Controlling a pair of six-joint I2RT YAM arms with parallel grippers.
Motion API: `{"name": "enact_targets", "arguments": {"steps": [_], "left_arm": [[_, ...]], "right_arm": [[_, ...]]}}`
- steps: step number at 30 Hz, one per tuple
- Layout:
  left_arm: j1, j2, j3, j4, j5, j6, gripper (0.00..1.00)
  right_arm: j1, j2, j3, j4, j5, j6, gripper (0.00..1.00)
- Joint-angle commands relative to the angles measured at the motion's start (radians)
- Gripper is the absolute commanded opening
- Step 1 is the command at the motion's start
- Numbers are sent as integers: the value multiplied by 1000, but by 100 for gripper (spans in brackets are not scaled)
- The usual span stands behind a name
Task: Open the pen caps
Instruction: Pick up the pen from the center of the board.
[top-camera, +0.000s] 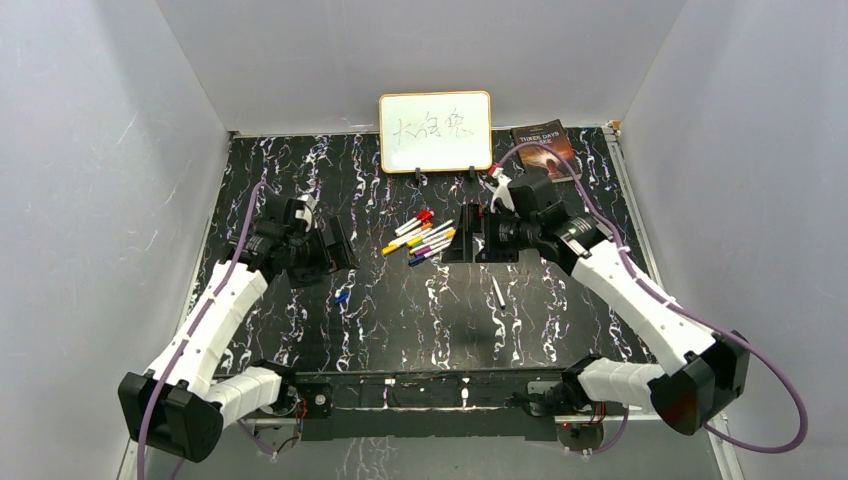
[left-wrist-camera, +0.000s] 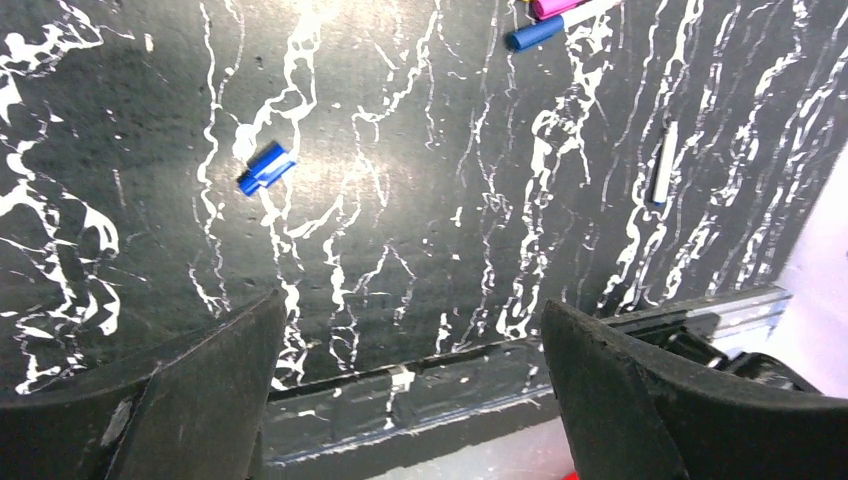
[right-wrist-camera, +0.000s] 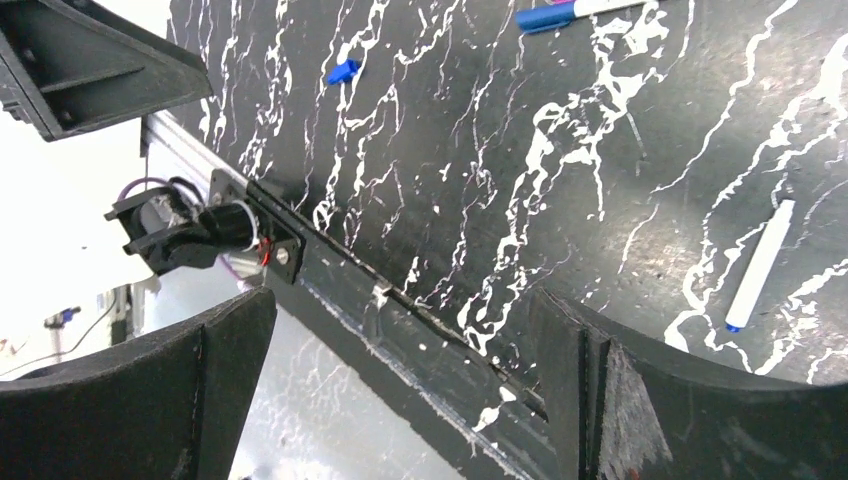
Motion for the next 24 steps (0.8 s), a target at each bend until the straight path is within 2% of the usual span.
{"name": "enact_targets", "arguments": {"steps": [1, 5, 9, 12, 18, 24], "left_arm": [[-3, 25, 82, -98, 79, -73, 98], [-3, 16, 123, -110, 124, -127, 98], [-3, -46, 67, -12, 204, -146, 98], [-5, -78, 38, -30, 198, -114, 98], [-7, -224, -60, -46, 222, -113, 98], [-9, -217, -73, -92, 250, -43, 98]], "right_arm": [[-2, 75, 88, -75, -80, -15, 98], [-2, 119, 73, -81, -122, -13, 98], [-2, 113, -13, 7, -162, 0, 98], [-2, 82, -84, 50, -157, -17, 98], [-2, 30, -136, 37, -124, -34, 98], [-2, 17, -147, -51, -98, -85, 98]]}}
